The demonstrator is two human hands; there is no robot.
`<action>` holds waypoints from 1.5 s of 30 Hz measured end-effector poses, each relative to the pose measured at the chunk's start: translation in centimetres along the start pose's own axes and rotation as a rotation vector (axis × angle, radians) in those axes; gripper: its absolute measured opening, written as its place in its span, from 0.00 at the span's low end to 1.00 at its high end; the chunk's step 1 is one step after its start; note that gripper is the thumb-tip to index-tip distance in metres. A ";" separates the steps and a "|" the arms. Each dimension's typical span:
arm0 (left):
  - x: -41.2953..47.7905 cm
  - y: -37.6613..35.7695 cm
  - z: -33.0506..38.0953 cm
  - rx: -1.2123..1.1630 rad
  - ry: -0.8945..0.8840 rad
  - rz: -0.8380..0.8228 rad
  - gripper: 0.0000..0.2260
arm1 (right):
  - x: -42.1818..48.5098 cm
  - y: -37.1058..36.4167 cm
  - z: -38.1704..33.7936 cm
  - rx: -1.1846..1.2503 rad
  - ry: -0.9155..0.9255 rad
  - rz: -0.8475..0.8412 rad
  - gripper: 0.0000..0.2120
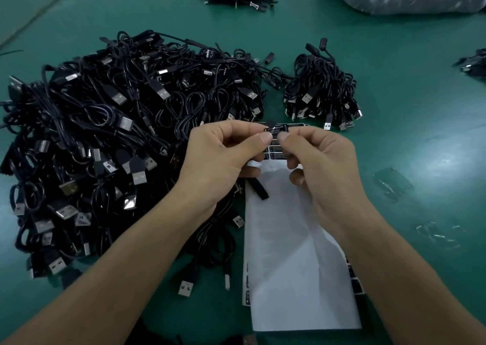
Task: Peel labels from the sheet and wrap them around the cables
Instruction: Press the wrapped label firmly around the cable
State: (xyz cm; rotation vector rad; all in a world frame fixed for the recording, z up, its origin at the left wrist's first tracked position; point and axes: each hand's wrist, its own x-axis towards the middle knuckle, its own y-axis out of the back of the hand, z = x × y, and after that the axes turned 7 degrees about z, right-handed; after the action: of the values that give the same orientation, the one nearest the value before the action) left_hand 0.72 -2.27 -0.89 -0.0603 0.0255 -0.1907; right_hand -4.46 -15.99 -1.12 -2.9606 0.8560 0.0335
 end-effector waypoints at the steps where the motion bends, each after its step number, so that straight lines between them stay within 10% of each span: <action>1: 0.0 0.0 0.0 -0.004 -0.001 -0.002 0.02 | 0.0 -0.1 0.0 0.011 0.002 -0.003 0.11; 29: -0.3 -0.1 -0.2 0.039 -0.052 -0.001 0.18 | 0.5 0.5 -0.1 0.110 0.070 0.048 0.10; 45: -0.3 0.1 0.0 0.086 -0.035 -0.091 0.05 | 0.7 1.1 -0.5 -0.034 0.062 -0.207 0.08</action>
State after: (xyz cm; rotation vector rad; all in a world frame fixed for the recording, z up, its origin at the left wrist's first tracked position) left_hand 0.43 -2.07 -0.90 0.0209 -0.0200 -0.2810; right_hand -4.47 -17.35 -0.70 -3.0794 0.5557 -0.0545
